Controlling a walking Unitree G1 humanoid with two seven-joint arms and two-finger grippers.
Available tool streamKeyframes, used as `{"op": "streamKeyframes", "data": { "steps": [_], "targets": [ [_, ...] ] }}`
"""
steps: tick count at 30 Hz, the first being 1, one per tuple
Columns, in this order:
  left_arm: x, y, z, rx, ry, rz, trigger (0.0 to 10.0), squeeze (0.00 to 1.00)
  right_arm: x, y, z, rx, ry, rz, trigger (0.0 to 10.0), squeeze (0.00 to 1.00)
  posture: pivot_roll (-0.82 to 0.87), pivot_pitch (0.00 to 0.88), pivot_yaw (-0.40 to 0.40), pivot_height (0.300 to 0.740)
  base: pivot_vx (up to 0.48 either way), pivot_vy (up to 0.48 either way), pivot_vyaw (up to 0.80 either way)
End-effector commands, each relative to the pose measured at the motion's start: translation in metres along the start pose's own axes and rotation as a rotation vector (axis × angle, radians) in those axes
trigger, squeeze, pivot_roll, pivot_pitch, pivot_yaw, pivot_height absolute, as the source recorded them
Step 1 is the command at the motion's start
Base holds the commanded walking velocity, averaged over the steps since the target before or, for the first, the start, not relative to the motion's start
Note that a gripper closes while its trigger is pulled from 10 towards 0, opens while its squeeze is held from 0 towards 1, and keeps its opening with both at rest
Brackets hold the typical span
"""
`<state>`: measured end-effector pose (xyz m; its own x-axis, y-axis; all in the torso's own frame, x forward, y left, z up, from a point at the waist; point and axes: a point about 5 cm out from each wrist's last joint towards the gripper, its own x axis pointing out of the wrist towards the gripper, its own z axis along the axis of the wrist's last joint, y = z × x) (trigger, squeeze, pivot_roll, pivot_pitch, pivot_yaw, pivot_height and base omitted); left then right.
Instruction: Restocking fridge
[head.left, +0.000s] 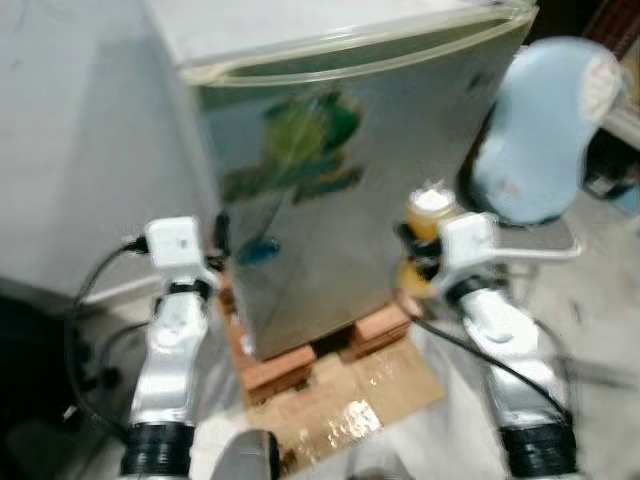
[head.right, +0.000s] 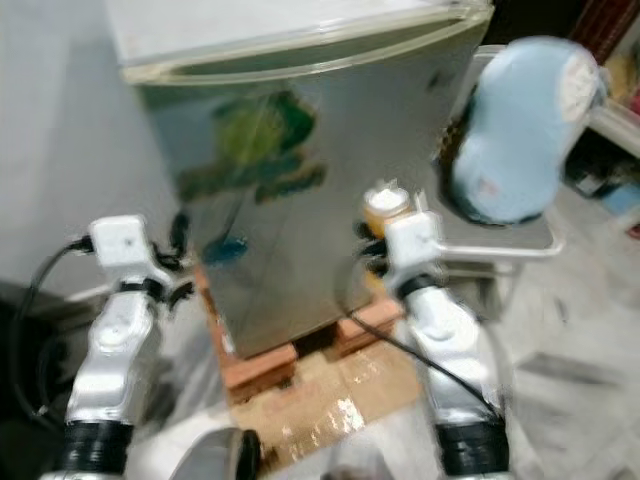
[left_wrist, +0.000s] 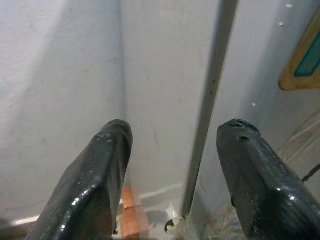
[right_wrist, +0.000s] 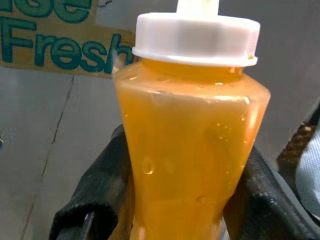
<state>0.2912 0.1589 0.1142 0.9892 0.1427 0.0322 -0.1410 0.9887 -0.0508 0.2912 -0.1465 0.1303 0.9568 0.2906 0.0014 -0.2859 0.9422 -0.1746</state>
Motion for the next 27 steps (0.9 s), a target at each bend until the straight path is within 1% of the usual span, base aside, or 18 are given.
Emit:
{"op": "streamKeyframes", "data": {
  "steps": [1,4,8,9,10,11,12,14,16,17,19,20,21,22,23,24,25,27],
  "targets": [
    [0.001,0.005,0.006,-0.004,-0.017,0.034,10.0,0.0,-0.005,-0.011,-0.003,-0.016,0.013,-0.038,10.0,0.0,-0.01,0.088,-0.028,0.74,0.0,0.0,0.0],
    [-0.003,0.002,0.001,-0.007,0.004,0.018,10.0,0.0,-0.005,-0.01,-0.003,-0.016,0.013,-0.037,10.0,0.0,-0.01,0.086,-0.028,0.74,0.0,0.0,0.0],
    [-0.007,0.003,-0.003,-0.007,0.036,-0.006,10.0,0.0,-0.004,-0.01,-0.003,-0.018,0.012,-0.037,10.0,0.0,-0.01,0.086,-0.027,0.74,0.0,0.0,0.0],
    [-0.009,0.003,-0.006,-0.011,0.053,-0.028,10.0,0.0,-0.004,-0.01,-0.003,-0.018,0.013,-0.038,10.0,0.0,-0.01,0.086,-0.027,0.74,0.0,0.0,0.0],
    [-0.012,0.006,-0.01,-0.005,0.071,-0.056,10.0,0.0,-0.005,-0.011,-0.003,-0.021,0.016,-0.043,10.0,0.0,-0.01,0.086,-0.027,0.74,0.0,0.0,0.0],
    [-0.012,0.006,-0.01,-0.005,0.071,-0.056,10.0,0.0,-0.005,-0.011,-0.003,-0.021,0.016,-0.043,10.0,0.0,-0.01,0.086,-0.027,0.74,0.0,0.0,0.0],
    [-0.015,0.009,-0.011,-0.007,0.079,-0.069,10.0,0.0,-0.005,-0.011,-0.004,-0.022,0.017,-0.046,10.0,0.0,-0.01,0.086,-0.027,0.74,0.0,0.0,0.0],
    [-0.015,0.015,-0.013,-0.013,0.093,-0.068,10.0,0.0,-0.005,-0.011,-0.004,-0.024,0.019,-0.049,10.0,0.0,-0.01,0.088,-0.028,0.74,0.0,0.0,0.0],
    [-0.015,0.016,-0.014,-0.016,0.104,-0.069,10.0,0.0,-0.004,-0.011,-0.004,-0.025,0.02,-0.05,10.0,0.0,-0.01,0.088,-0.028,0.74,0.0,0.0,0.0],
    [-0.013,0.018,-0.015,-0.024,0.122,-0.074,10.0,0.0,-0.004,-0.01,-0.005,-0.027,0.022,-0.051,10.0,0.0,0.0,0.087,-0.03,0.74,0.0,0.0,0.0],
    [-0.011,0.015,-0.019,-0.07,0.165,-0.13,10.0,0.0,-0.003,-0.009,-0.004,-0.026,0.021,-0.053,10.0,0.0,0.0,0.087,-0.031,0.74,0.0,0.0,0.0],
    [-0.011,0.015,-0.019,-0.07,0.165,-0.13,10.0,0.0,-0.003,-0.009,-0.004,-0.026,0.021,-0.053,10.0,0.0,0.0,0.087,-0.031,0.74,0.0,0.0,0.0],
    [-0.011,0.014,-0.02,-0.086,0.176,-0.153,10.0,0.0,-0.003,-0.009,-0.004,-0.026,0.021,-0.053,10.0,0.0,0.0,0.086,-0.031,0.74,0.0,0.0,0.0],
    [-0.008,0.014,-0.02,-0.078,0.183,-0.168,10.0,0.0,-0.003,-0.009,-0.004,-0.026,0.02,-0.053,10.0,0.0,-0.01,0.085,-0.033,0.74,0.0,0.0,0.0],
    [-0.002,0.017,-0.021,-0.064,0.188,-0.172,10.0,0.0,-0.003,-0.009,-0.004,-0.026,0.02,-0.056,10.0,0.0,-0.01,0.084,-0.034,0.74,0.0,0.0,0.0],
    [0.004,0.019,-0.022,-0.066,0.19,-0.167,10.0,0.0,-0.003,-0.009,-0.004,-0.026,0.02,-0.059,10.0,0.0,-0.01,0.084,-0.033,0.74,0.0,0.0,0.0],
    [0.004,0.019,-0.022,-0.066,0.19,-0.167,10.0,0.0,-0.003,-0.009,-0.004,-0.026,0.02,-0.059,10.0,0.0,-0.01,0.084,-0.033,0.74,0.0,0.0,0.0],
    [0.012,0.014,-0.02,-0.087,0.194,-0.229,10.0,0.0,-0.003,-0.01,-0.003,-0.029,0.019,-0.067,10.0,0.0,-0.01,0.084,-0.033,0.74,0.0,0.0,0.0]
  ]
}}
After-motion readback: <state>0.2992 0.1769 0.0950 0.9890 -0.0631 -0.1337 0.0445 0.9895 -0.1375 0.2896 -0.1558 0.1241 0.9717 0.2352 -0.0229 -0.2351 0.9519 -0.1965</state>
